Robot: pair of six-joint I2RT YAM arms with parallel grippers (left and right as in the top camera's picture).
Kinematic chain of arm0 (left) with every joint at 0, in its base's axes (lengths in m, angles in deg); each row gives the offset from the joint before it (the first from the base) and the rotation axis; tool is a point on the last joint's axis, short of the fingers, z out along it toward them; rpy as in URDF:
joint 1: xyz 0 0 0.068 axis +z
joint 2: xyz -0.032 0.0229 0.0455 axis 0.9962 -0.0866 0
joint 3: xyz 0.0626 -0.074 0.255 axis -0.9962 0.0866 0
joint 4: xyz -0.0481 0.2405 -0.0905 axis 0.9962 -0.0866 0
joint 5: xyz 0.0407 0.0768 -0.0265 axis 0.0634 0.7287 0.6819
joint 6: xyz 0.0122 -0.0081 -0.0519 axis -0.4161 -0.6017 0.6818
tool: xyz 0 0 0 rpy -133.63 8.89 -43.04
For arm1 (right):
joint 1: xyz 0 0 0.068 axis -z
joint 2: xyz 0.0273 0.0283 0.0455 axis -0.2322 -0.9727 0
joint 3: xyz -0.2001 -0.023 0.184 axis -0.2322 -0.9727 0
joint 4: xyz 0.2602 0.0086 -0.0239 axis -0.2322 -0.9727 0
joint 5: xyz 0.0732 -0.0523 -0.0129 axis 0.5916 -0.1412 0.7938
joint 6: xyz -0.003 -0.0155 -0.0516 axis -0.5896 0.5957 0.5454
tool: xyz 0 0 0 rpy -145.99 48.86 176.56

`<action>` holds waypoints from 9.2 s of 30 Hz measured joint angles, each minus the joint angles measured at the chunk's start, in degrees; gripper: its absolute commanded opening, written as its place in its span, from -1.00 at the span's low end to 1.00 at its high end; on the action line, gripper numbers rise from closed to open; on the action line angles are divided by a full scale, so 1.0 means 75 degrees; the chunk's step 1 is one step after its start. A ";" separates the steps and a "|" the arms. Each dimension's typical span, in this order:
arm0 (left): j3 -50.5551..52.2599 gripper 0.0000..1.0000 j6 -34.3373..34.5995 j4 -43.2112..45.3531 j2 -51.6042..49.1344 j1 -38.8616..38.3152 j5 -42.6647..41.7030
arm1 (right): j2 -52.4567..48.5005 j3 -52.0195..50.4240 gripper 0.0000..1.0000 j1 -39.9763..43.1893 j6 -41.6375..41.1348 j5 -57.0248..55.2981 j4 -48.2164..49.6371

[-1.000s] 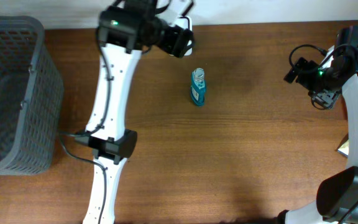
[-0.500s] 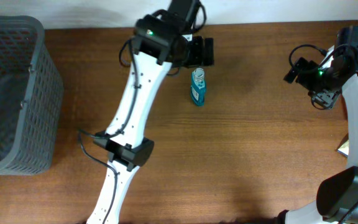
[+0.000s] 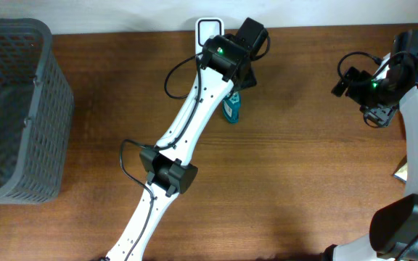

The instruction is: Scan the item barcode

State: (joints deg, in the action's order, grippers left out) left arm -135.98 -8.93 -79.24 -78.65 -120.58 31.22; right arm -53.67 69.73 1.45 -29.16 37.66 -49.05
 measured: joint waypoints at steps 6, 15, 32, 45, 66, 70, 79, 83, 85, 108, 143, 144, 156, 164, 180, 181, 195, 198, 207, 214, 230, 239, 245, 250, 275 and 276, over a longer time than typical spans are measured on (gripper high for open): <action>0.0000 -0.10 0.0087 0.0035 -0.0006 -0.0009 -0.0009 | 0.0000 0.0000 0.97 0.0000 0.0003 0.0000 0.0000; 0.0000 -0.19 0.0140 -0.0102 -0.0076 -0.0009 -0.0012 | 0.0000 0.0000 0.97 0.0000 0.0000 0.0000 0.0000; -0.0111 -0.53 -0.1326 0.0067 -0.0119 -0.0009 -0.0047 | 0.0000 0.0000 0.97 0.0000 0.0003 0.0000 0.0003; -0.0227 -0.74 -0.7050 0.0248 -0.0201 0.0000 -0.0417 | 0.0000 0.0000 0.97 0.0000 0.0006 0.0000 0.0000; -0.0274 -0.71 -0.9229 -0.0344 -0.0201 0.1131 -0.4208 | 0.0000 0.0000 0.97 0.0000 0.0003 0.0000 0.0000; -0.0274 -0.70 -0.9600 -0.0606 -0.0201 0.1172 -0.4520 | 0.0000 0.0000 0.97 0.0000 0.0000 0.0000 0.0003; -0.0274 -0.70 -1.0290 -0.0697 -0.0201 0.1084 -0.4881 | 0.0000 0.0000 0.97 0.0000 0.0000 0.0000 0.0000; -0.0274 -0.69 -1.0614 -0.0548 -0.0201 0.1084 -0.4744 | 0.0000 0.0000 0.97 0.0000 -0.0003 0.0000 0.0000; -0.0274 -0.63 -1.0692 -0.0347 -0.0201 0.1084 -0.4514 | 0.0000 0.0000 0.97 0.0000 0.0003 -0.0003 0.0000; -0.0303 0.10 -1.1392 -0.0297 -0.0201 0.1084 -0.3873 | 0.0000 0.0000 0.97 0.0000 -0.0006 0.0000 0.0000; -0.0303 0.98 -0.4237 -0.0691 0.1830 0.4861 -0.1119 | 0.0000 -0.0003 0.97 -0.0047 0.0105 0.1096 0.1384; -0.0300 0.98 -0.4182 -0.0691 0.1830 0.4925 -0.1093 | -0.0003 -0.0003 0.97 -0.0099 0.0291 0.1454 0.1434; -0.0297 0.98 -0.3993 -0.0694 0.1830 0.4922 -0.1064 | -0.0612 -0.0825 0.97 -0.3850 0.3389 0.0495 0.2515; -0.0291 0.98 -0.3975 -0.0694 0.1830 0.4922 -0.1064 | -0.0609 -0.1122 0.97 -0.4663 0.3576 -0.0207 0.3821; -0.0291 0.98 -0.3972 -0.0694 0.1830 0.4913 -0.1064 | -0.0813 -0.2454 0.97 -0.4978 0.3599 -0.1052 0.6534; -0.0291 0.98 -0.3972 -0.0694 0.1830 0.4913 -0.1064 | -0.0903 -0.2457 0.97 -0.4978 0.3602 -0.0979 0.6586; -0.0291 0.98 -0.3972 -0.0694 0.1830 0.4913 -0.1064 | -0.1571 -0.2460 0.98 -0.4975 0.3602 -0.0708 0.7023; -0.0291 0.98 -0.3972 -0.0694 0.1830 0.4913 -0.1064 | -0.1609 -0.2460 0.90 -0.4978 0.3596 -0.0708 0.7125; -0.0291 0.98 -0.3975 -0.0694 0.1830 0.4913 -0.1064 | -0.1609 -0.2460 0.60 -0.4975 0.3436 -0.0673 0.7399; -0.0291 0.98 -0.3972 -0.0694 0.1830 0.4913 -0.1064 | -0.1609 -0.2460 0.37 -0.4975 0.3092 -0.0662 0.7504; -0.0291 0.98 -0.3975 -0.0691 0.1830 0.4913 -0.1064 | -0.1699 -0.2014 0.33 -0.4975 0.2498 -0.0799 0.7382; -0.0291 0.99 -0.3972 -0.0694 0.1830 0.4913 -0.1064 | -0.1728 -0.1390 0.22 -0.4975 0.0731 -0.0944 0.8664; -0.0291 0.98 -0.3972 -0.0694 0.1830 0.4913 -0.1064 | -0.1731 -0.1355 0.15 -0.4975 -0.2098 -0.0947 0.9885; -0.0291 0.99 -0.3972 -0.0694 0.1830 0.4916 -0.1064 | -0.1781 -0.1343 0.13 -0.4975 -0.4680 -0.0944 1.0550; -0.0291 0.98 -0.3972 -0.0694 0.1830 0.4916 -0.1064 | -0.4220 0.0490 0.12 -0.3847 -1.1552 0.0525 1.0078; -0.0291 0.98 -0.3972 -0.0694 0.1830 0.4916 -0.1061 | -0.4220 0.0490 0.12 -0.3806 -1.1607 0.0522 0.9882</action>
State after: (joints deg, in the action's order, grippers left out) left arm -138.17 -38.72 -84.45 -64.93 -83.71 23.27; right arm -85.32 73.40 -27.10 -116.21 41.58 25.07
